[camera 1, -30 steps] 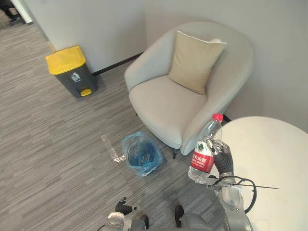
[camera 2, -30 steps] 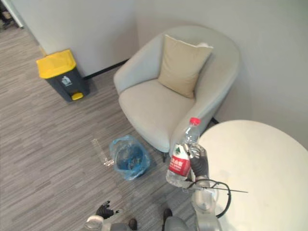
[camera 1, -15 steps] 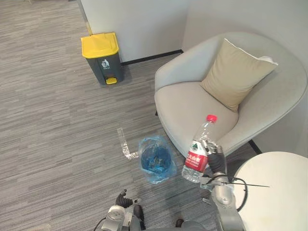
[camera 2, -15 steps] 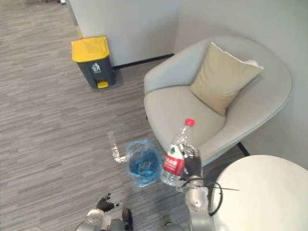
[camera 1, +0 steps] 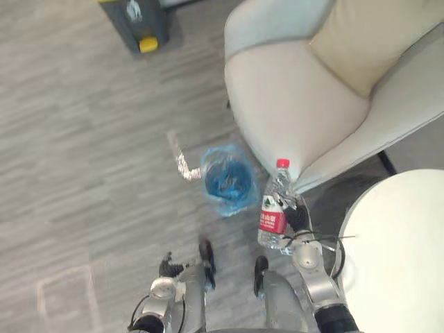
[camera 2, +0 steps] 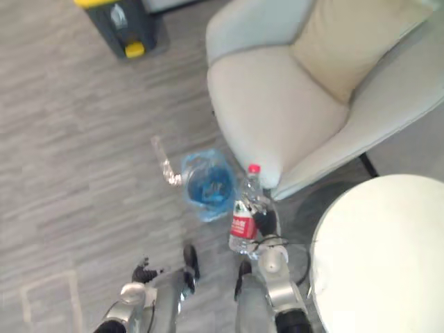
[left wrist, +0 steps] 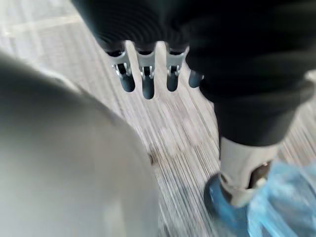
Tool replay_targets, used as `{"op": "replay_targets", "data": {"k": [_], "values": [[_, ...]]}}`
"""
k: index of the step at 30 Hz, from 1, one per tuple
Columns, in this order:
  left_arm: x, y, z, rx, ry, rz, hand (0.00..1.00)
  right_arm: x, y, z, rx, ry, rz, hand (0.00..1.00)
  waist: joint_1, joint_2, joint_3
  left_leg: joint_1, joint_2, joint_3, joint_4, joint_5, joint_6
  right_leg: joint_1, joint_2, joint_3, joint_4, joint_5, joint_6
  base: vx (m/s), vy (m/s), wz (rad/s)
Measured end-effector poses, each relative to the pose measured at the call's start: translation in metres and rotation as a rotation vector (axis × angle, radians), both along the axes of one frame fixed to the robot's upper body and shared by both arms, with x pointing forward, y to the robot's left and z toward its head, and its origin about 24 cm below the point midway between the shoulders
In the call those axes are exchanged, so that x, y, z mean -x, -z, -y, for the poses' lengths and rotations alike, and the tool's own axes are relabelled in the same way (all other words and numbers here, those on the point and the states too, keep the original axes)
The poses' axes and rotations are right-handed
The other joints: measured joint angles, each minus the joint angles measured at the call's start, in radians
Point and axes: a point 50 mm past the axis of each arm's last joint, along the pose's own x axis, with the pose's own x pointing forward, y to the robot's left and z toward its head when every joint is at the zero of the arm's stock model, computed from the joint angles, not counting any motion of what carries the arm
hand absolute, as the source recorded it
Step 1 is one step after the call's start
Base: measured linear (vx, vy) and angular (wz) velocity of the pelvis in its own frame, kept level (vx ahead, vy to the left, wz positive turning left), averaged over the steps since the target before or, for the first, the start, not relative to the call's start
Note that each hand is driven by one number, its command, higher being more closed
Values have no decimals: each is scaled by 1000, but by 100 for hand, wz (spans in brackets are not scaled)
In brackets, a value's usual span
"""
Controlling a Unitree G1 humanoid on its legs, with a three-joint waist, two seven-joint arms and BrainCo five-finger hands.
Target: Gather rubbish on tea table into small bin, then transfer packed bag to large trash can.
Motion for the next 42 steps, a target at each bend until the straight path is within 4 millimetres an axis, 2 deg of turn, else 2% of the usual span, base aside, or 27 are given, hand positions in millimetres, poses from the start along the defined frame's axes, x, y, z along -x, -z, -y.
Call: {"op": "replay_targets", "data": {"k": [3,6,9,10,12,14,16,17,23,28,29,37,42], "values": [[-18,-15,1,9,-27,91,0,-14,-19,1,18,6,66,100,14,0,22,-111,1,-5,32,12,7,-112,-19,-20,65,-7,-3,-147,19,32],[-39,-34,2,25,-54,186,0,-33,-50,6,42,40,174,100,27,-1,41,-241,-2,-20,62,37,15,-239,-34,-35,122,-9,-6,-79,27,25],[-62,-57,9,54,-61,295,0,-53,-92,12,54,80,310,100,31,-3,75,-342,-23,-35,72,61,28,-341,-63,-52,174,-13,-11,-43,25,25],[-64,-59,9,57,-59,307,0,-55,-97,13,55,82,325,100,31,-2,76,-356,-26,-38,73,64,31,-354,-66,-54,179,-13,-11,-31,21,31],[-76,-73,15,80,-55,368,0,-68,-122,17,56,115,392,100,32,0,87,-418,-44,-58,78,79,37,-409,-85,-73,208,-18,-10,-21,11,32],[-81,-79,17,88,-54,400,0,-75,-133,18,48,122,412,100,36,1,88,-450,-50,-72,91,83,44,-433,-89,-82,222,-25,-11,-16,-8,26],[-88,-88,20,97,-46,440,0,-83,-154,22,56,142,462,100,46,0,90,-491,-60,-83,100,85,41,-469,-102,-90,248,-38,-12,-22,-21,30],[-90,-94,22,112,-44,466,0,-86,-172,22,59,148,511,100,54,-1,91,-519,-64,-86,104,91,41,-498,-108,-92,262,-41,-13,-23,-18,16],[-92,-99,25,132,-45,501,0,-94,-202,27,54,176,572,100,74,-2,93,-551,-76,-96,87,99,31,-532,-119,-104,270,-47,-14,-16,1,10],[-92,-100,26,130,-35,505,0,-97,-214,38,65,221,594,100,76,-2,93,-560,-90,-97,59,122,35,-555,-131,-105,273,-47,-14,-6,14,10],[-92,-100,26,130,-35,505,0,-97,-216,41,61,234,599,0,76,-2,93,-560,-93,-98,53,132,37,-558,-133,-107,272,-47,-14,-5,5,12],[-94,-103,28,118,-6,529,0,-102,-229,56,33,313,610,0,76,0,90,-579,-93,-99,41,134,28,-582,-134,-105,280,-47,-15,-34,10,2],[-97,-107,30,106,17,538,0,-101,-234,56,13,318,625,0,74,0,89,-592,-91,-98,55,150,39,-598,-135,-102,294,-47,-15,-55,18,0]]}}
